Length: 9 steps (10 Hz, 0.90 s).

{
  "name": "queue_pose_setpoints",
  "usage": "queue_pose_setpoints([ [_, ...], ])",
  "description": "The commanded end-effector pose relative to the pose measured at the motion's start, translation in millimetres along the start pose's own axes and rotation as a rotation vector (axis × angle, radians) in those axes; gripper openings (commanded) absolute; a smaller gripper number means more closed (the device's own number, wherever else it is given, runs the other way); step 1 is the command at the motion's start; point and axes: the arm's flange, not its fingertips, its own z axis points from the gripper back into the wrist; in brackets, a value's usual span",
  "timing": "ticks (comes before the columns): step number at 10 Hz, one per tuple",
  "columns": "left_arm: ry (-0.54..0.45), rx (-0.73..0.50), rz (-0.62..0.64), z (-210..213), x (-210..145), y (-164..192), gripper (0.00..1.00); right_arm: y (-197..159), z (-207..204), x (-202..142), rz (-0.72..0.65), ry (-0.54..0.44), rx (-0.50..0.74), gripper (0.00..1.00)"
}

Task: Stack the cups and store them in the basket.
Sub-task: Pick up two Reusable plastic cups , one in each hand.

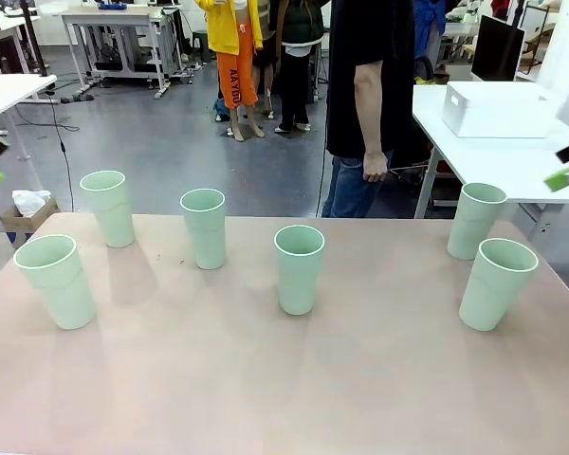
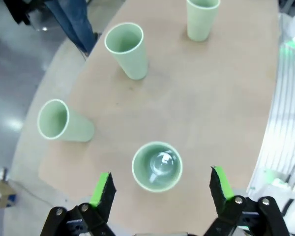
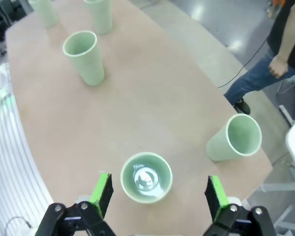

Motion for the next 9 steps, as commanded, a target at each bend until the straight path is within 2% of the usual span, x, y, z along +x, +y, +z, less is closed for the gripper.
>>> queue_pose_setpoints([
  [1,-0.085,-0.071,-0.028,8,-25,9,1.0,-29,7,-17,0.002,-0.033,0.045,1.0],
  [3,-0.145,-0.063,-0.066,17,-48,10,1.0,-46,20,-45,-0.001,-0.074,0.067,1.0],
  [5,-0.178,-0.041,-0.045,23,-61,10,1.0,-50,33,-64,-0.014,-0.133,0.063,1.0],
  [9,-0.294,-0.051,-0.077,21,-73,21,1.0,-59,37,-83,0.008,-0.194,0.081,1.0],
])
